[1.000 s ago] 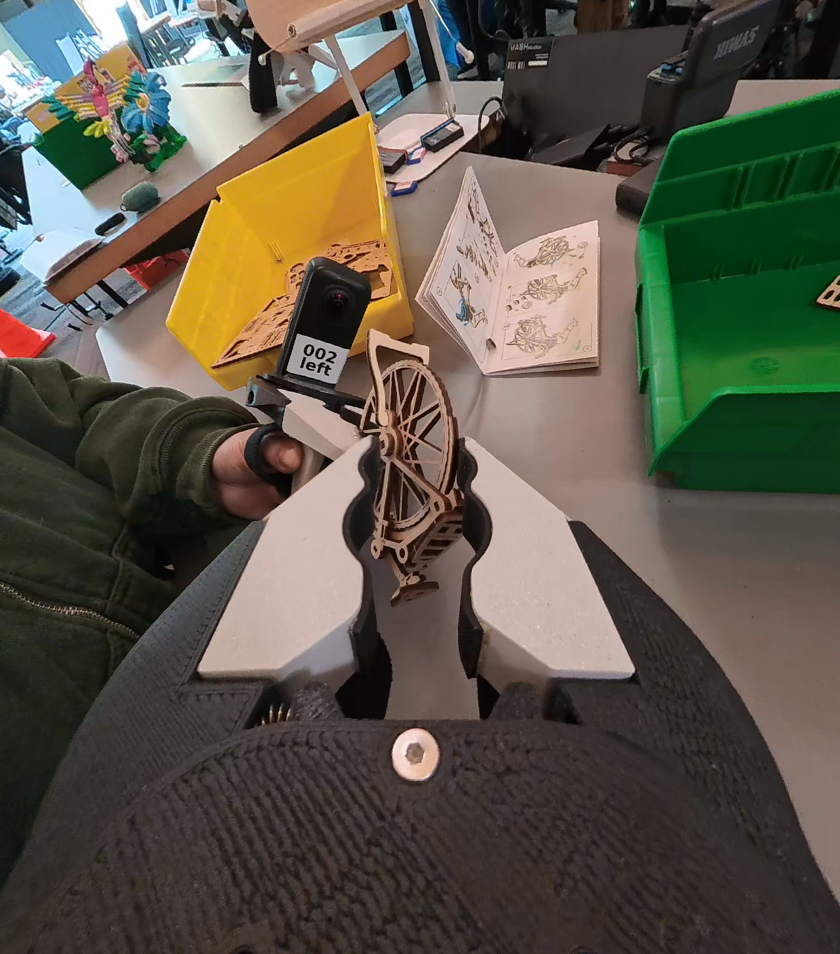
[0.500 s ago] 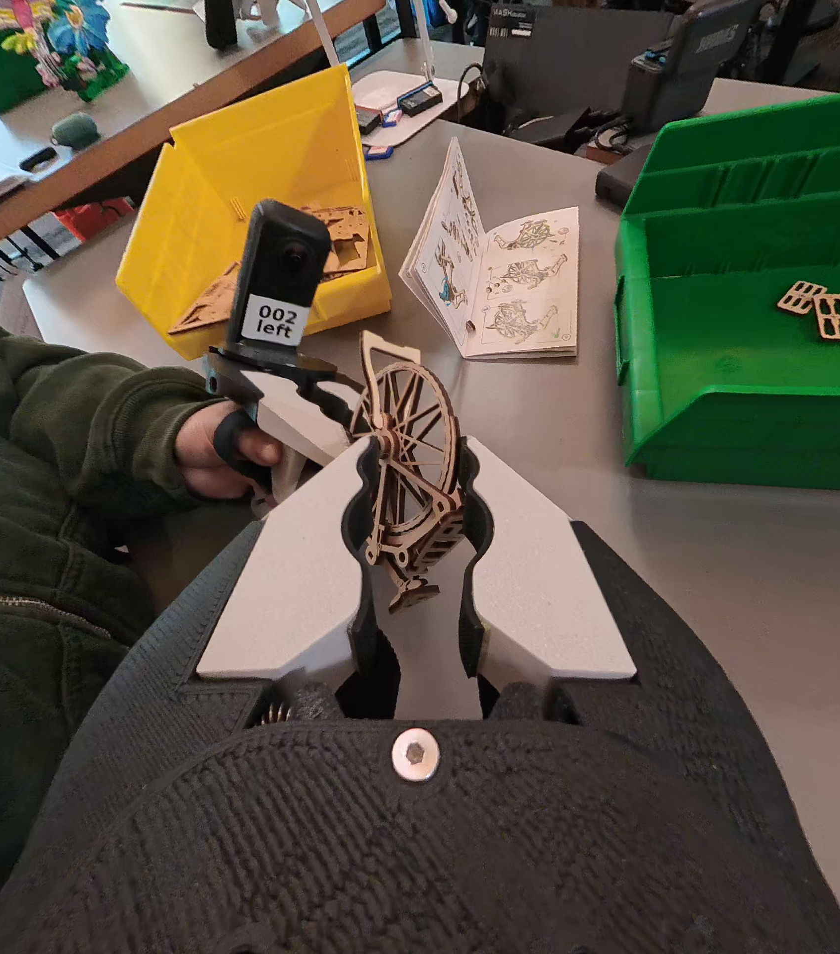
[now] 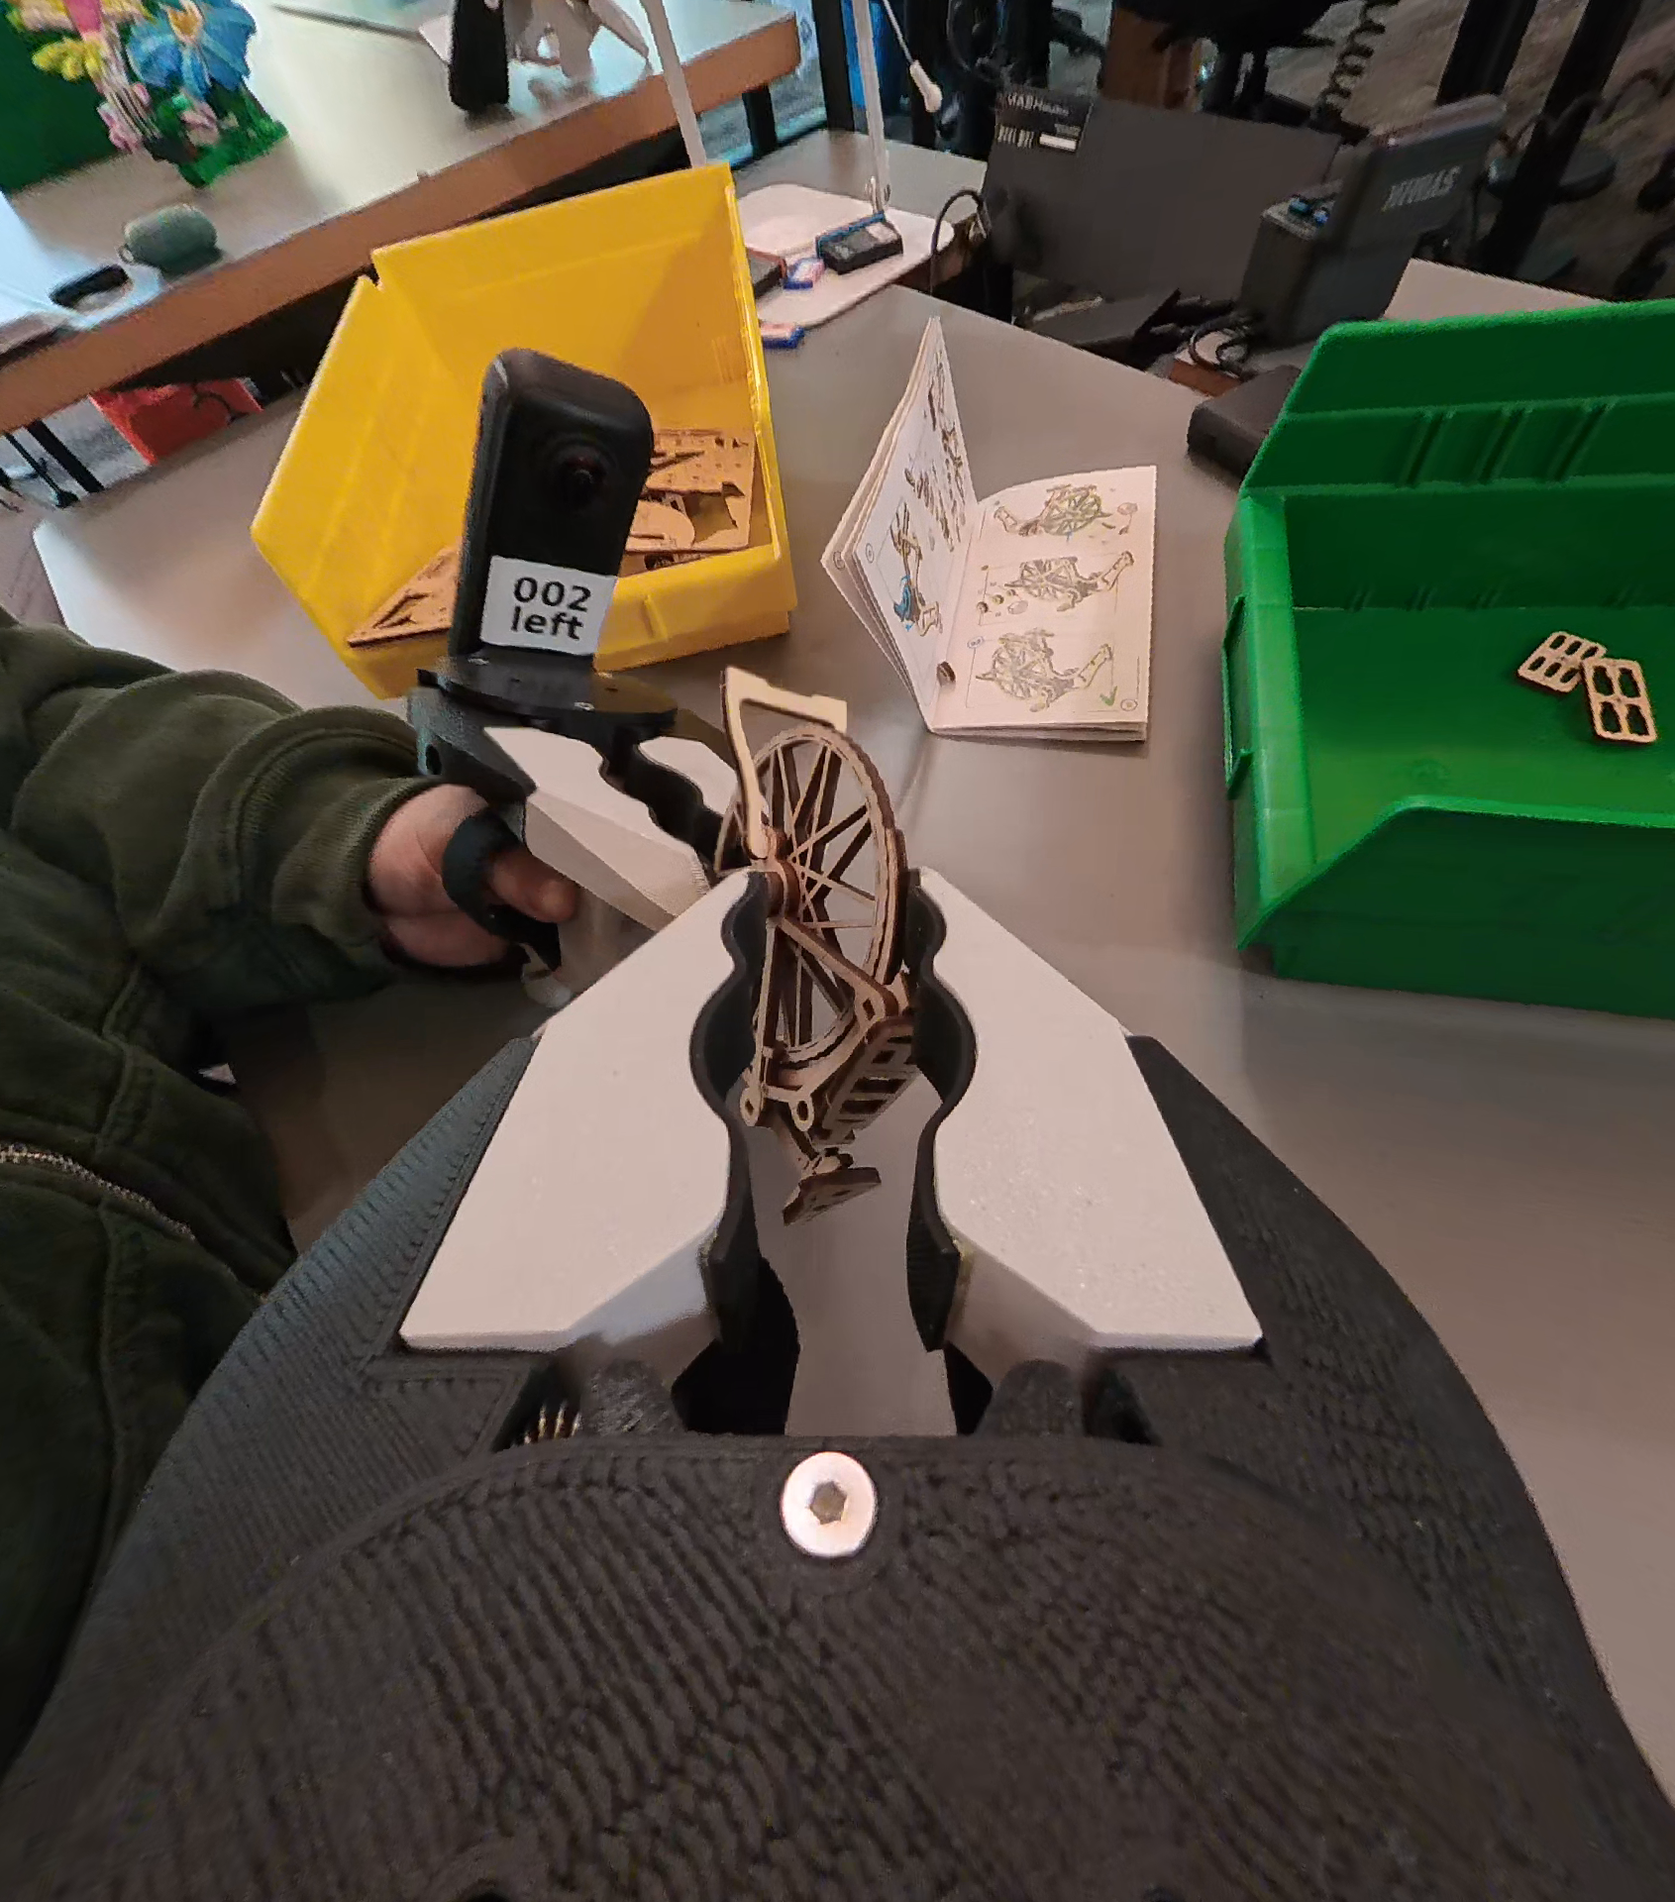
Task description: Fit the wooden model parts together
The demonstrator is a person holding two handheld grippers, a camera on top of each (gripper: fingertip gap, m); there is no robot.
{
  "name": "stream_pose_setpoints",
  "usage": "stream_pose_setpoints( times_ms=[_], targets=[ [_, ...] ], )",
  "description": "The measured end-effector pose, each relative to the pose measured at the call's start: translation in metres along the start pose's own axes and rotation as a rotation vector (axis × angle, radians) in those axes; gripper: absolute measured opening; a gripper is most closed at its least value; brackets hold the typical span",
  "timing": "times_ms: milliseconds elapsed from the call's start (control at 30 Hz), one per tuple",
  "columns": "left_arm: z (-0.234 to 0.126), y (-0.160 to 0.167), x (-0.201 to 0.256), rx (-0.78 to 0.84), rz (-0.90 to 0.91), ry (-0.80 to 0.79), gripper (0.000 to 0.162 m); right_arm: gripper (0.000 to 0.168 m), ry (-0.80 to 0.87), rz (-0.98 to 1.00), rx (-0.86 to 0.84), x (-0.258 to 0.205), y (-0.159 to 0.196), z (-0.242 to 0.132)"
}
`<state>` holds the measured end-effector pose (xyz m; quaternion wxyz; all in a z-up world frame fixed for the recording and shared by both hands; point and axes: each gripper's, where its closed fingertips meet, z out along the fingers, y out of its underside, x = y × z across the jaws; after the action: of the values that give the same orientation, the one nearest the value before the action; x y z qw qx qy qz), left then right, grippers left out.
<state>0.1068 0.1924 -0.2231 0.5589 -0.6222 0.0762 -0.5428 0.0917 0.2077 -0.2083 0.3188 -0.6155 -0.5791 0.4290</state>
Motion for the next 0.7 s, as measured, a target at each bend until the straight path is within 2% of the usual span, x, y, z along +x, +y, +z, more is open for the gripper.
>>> stream_pose_setpoints(
  times_ms=[100, 133, 333, 467, 700],
  targets=[
    [-0.001, -0.005, 0.002, 0.032, -0.009, 0.028, 0.006, 0.02, -0.052, 0.063, 0.093, -0.002, -0.007, -0.004],
    [-0.001, -0.006, 0.004, 0.039, -0.002, 0.04, 0.007, 0.006, -0.084, 0.092, 0.141, -0.004, -0.012, -0.006],
    [0.005, 0.005, 0.009, -0.02, 0.036, 0.046, 0.007, 0.005, -0.156, 0.138, 0.223, -0.009, -0.014, -0.007],
    [0.004, 0.002, 0.011, -0.012, 0.031, 0.064, 0.006, 0.04, -0.177, 0.101, 0.169, -0.011, -0.004, -0.005],
    [0.007, 0.01, 0.019, -0.058, 0.116, 0.092, 0.006, 0.014, -0.269, 0.025, 0.079, -0.029, 0.007, -0.005]
  ],
)
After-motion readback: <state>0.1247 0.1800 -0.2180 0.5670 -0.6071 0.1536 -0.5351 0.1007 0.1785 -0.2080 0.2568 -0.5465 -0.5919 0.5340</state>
